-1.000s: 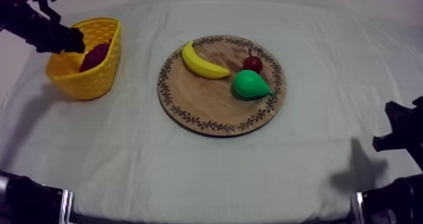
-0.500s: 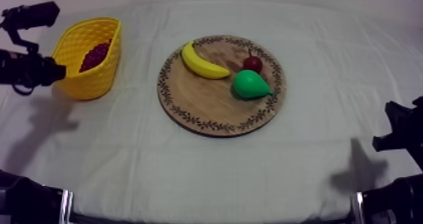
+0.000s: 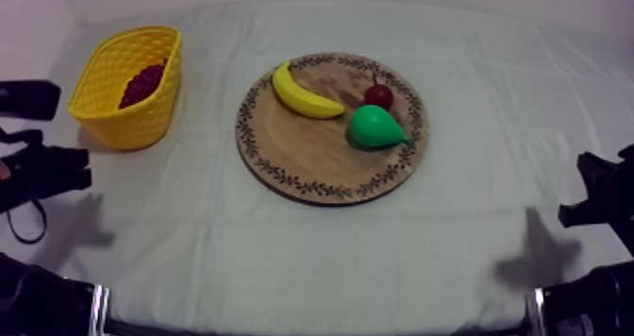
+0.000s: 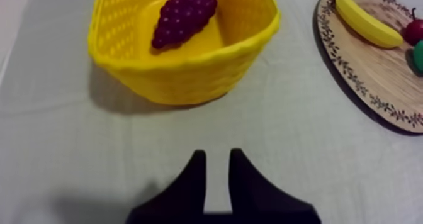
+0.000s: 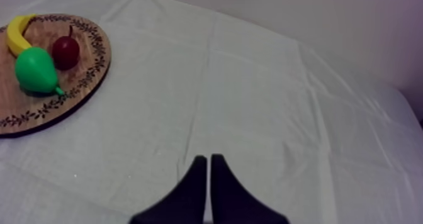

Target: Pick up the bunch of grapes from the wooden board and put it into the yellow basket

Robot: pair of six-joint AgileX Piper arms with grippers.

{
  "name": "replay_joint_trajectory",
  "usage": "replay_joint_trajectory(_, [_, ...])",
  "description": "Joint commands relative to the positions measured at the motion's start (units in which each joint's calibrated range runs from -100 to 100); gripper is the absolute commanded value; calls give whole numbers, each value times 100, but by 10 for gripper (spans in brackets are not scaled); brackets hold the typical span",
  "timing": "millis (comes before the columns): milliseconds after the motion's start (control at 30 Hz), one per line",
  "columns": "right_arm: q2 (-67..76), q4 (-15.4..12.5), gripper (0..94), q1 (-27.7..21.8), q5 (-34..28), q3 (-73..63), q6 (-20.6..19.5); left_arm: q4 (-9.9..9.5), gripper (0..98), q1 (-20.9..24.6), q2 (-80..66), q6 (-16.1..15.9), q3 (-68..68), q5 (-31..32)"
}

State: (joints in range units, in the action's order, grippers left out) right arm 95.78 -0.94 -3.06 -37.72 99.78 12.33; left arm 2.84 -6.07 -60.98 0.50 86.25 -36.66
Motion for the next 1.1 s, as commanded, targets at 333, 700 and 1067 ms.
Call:
replay_joint_trajectory(333, [-2, -1, 3, -1, -2, -1, 1, -226, 67, -146, -2103, 173, 718, -336])
replay_joint_trajectory(700, [-2, -1, 3, -1, -2, -1, 1, -33, 36, 194, -3606, -141, 803, -890])
replay_joint_trajectory(1067, [-2, -1, 3, -1, -2, -1, 1, 0, 3, 346, -3896, -227, 846, -889])
